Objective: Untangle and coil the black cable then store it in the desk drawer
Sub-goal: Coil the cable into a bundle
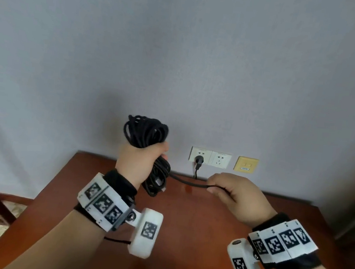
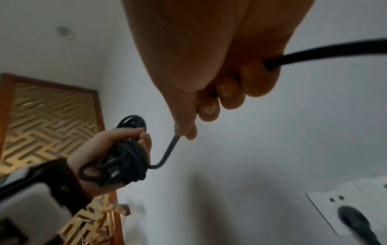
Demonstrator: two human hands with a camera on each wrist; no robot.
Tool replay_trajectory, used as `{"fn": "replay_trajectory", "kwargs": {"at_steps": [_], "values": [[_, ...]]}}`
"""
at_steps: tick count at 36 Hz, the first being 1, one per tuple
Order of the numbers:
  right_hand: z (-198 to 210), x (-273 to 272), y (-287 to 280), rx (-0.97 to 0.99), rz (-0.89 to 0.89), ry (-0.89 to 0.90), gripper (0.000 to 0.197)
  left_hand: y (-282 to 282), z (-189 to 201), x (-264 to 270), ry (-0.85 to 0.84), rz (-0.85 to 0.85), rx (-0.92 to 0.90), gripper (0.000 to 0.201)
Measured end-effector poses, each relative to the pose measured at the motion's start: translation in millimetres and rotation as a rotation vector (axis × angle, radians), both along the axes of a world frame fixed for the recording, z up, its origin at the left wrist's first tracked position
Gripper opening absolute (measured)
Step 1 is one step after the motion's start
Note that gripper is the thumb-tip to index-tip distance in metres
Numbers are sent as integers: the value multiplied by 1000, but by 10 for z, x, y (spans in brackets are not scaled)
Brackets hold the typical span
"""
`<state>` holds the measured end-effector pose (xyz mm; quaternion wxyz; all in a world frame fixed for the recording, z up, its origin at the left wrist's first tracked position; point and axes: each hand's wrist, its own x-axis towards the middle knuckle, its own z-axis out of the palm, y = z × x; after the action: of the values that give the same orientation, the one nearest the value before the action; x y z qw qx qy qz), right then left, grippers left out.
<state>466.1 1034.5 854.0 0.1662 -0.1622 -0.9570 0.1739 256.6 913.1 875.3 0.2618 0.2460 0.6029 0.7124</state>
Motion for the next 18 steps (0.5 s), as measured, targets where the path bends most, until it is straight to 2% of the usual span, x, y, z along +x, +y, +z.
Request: {"fn": "replay_trajectory", "kwargs": {"at_steps": [2,4,12,14,18], "values": [[58,-42,-30,39,56,-47,15,4,-14,44,227,-45,-60,11],[100,-74,-40,19,113,-57,18,7,-33,74,335,-91,-95,13],[190,-144,-113,-16,195,75,17,-16,-59,191,331,-320,-128,17],[179,-168,-122,-15,131,135,23,-7,-66,220,275,-426,-126,17],[210,-218,-166,33,-53,256,34,25,-98,246,324,-612,-93,37]]}}
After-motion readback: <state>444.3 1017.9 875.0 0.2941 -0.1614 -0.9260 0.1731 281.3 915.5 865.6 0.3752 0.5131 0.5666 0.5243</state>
